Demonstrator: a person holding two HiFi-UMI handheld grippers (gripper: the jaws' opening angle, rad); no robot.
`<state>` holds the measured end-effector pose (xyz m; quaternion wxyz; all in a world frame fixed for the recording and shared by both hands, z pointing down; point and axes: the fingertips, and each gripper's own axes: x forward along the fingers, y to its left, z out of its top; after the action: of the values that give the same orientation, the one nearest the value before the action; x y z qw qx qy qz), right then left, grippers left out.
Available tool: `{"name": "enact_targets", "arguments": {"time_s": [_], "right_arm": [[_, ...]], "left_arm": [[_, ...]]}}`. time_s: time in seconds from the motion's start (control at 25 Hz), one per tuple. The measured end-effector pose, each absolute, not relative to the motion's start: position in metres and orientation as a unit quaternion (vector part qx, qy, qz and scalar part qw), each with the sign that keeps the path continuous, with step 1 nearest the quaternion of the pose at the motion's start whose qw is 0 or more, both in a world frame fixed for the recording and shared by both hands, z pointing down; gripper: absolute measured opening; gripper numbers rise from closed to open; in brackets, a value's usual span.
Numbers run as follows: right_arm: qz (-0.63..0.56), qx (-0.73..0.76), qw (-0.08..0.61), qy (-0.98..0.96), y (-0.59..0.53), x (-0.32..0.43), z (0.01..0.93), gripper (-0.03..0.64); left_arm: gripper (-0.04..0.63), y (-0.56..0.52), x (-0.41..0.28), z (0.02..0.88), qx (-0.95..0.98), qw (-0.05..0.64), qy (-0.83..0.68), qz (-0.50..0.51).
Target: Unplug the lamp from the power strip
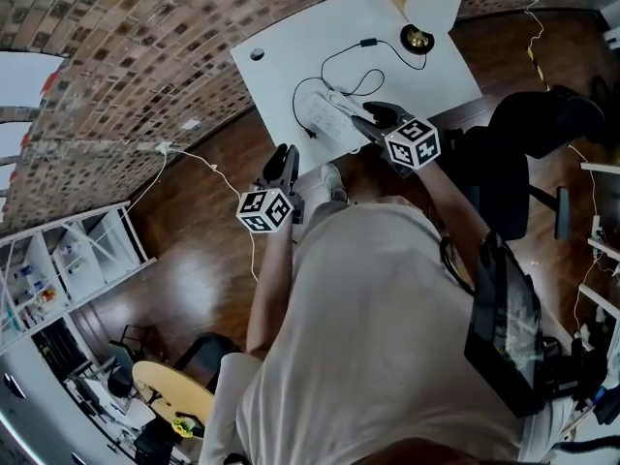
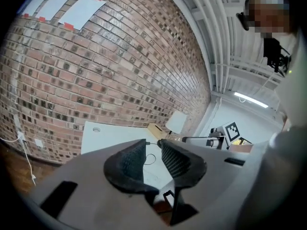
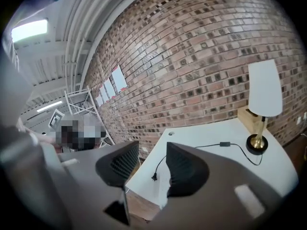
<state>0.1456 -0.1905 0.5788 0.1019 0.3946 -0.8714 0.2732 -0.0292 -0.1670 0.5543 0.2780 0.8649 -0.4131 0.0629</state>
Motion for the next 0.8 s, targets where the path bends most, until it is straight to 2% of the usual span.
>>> {"name": "enact_targets", "arguments": {"time_s": [0.16,0.52,0.8], "right_arm": [[0.272,0.405,0.105,-0.867,-0.151,0.174,0.589,0.164],[0.265,0.404,0.116,-0.868,-0.054,0.197,0.608,0.152],[0.274,0.386,0.119,-0.873,-0.009,0.194,0.616,0.15]], "left_arm": [[0.107,-0.127,0.0,0.556,0.876,0.256,-0.401,0.082],[0.106,-0.02,0.049,0.569,0.865,0.275,-0.413,0.078],[0.106,0.037,0.036,0.564,0.85,0.285,-0.435,0.083]]}}
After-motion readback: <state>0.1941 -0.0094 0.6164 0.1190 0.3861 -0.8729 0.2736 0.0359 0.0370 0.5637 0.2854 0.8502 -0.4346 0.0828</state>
